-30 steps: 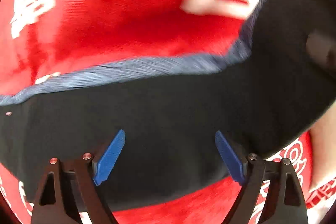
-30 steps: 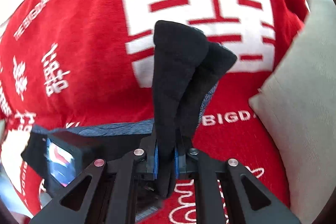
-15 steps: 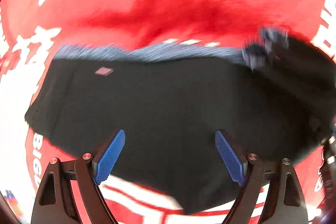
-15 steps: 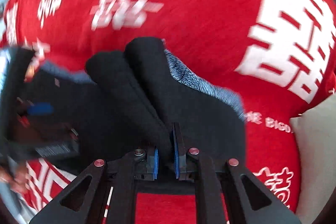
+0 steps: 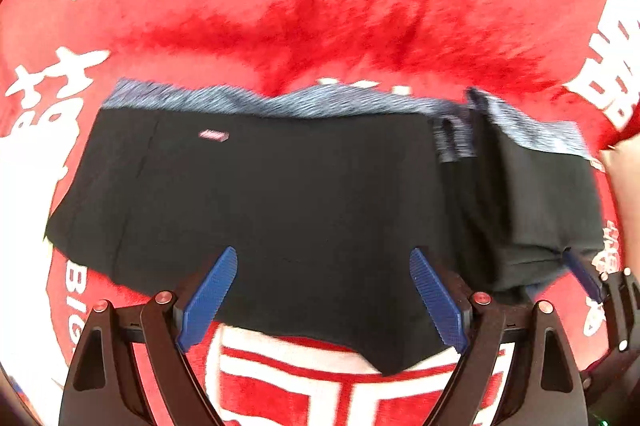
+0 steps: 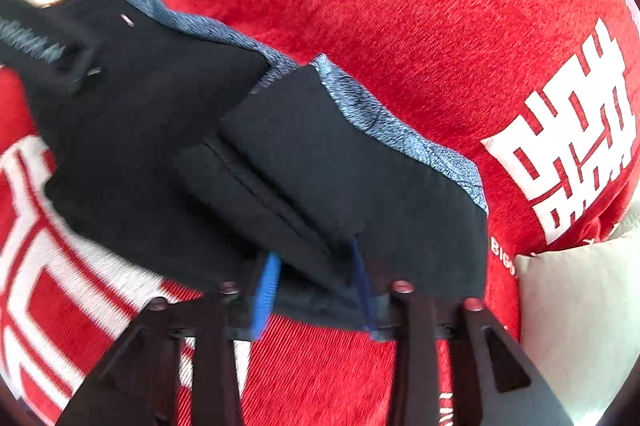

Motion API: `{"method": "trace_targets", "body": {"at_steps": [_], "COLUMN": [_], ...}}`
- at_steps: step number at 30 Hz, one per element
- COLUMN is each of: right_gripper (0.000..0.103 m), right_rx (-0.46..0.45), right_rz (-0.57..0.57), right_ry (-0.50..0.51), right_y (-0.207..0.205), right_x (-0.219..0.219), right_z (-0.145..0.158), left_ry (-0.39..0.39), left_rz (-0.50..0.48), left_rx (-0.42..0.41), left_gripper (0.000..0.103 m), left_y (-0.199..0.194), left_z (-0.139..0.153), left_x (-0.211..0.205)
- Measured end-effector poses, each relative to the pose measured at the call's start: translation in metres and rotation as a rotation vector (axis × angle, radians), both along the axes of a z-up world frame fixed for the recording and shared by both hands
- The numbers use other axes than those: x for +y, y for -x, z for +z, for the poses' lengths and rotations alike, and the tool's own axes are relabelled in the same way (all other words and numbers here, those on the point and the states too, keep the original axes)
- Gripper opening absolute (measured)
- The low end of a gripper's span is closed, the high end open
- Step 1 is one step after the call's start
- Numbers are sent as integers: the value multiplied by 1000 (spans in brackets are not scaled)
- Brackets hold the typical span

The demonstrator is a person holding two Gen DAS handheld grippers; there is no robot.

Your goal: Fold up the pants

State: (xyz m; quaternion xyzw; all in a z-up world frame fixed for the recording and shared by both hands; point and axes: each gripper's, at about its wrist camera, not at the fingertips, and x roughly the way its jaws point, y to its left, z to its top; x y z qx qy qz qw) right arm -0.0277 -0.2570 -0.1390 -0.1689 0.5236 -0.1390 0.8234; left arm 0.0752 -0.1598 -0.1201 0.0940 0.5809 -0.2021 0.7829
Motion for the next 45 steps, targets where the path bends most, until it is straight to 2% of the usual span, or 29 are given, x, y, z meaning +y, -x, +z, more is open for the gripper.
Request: {"method": "trace_targets", "body": {"at_steps": [2,3,7,11,16,18,20,22,23,24,25,26,27,29,31,33,36,39,41,45], "right_gripper": [64,66,67,67,67,67,67,66,62,58,57,53,47,41,38,38,38,38,38,38], "right_rx": [-11,-19,-56,-67,-67,-67,-64,-70,-72,-73,-73,-73,-74,-74,-74,-81,-93,-107,-130,-148], "right_rz": [-12,-23,-138,-269,-370,-389,-403,-419,-425,-430,-435,-439,-441,-443,-447,-458,-476,-500,-514,-538], "right_ry": [-81,-120,-280,-364,-437,-454,-476,-495,-504,-514,-527,-536,-543,-557,-578,-591,-600,-636,-694,-718], "right_y": [9,13,34,51,69,74,78,84,87,87,88,89,89,91,94,95,98,98,96,86], "right_x": [-7,-11,-42,-78,-108,-112,-117,-122,-123,-125,-127,-129,-131,-134,-138,-143,-153,-167,-181,-206], "right_z": [12,17,37,44,40,39,36,35,35,35,34,33,33,33,35,37,41,42,43,40], "left_ry": [29,41,111,191,220,224,215,207,205,198,192,189,200,243,269,254,209,204,202,197], "left_rz": [-40,-55,-138,-221,-260,-256,-256,-246,-243,-240,-231,-226,-226,-225,-245,-251,-238,-233,-230,-232], "left_rx": [9,15,37,96,137,160,195,229,244,252,260,262,275,283,263,254,291,289,276,270], "left_gripper": [90,90,90,90,89,83,68,64,58,55,46,24,16,11,11,11,5,5,5,5], "left_y": [3,5,8,11,10,6,1,-1,-1,-1,-2,-3,-3,-2,5,11,18,24,26,26], "left_z": [9,14,25,25,14,7,-2,-9,-11,-13,-15,-15,-15,-7,6,10,-5,-14,-16,-18], "left_x": [-12,-17,-48,-81,-104,-107,-110,-112,-113,-113,-113,-112,-111,-106,-101,-95,-86,-81,-82,-83]}}
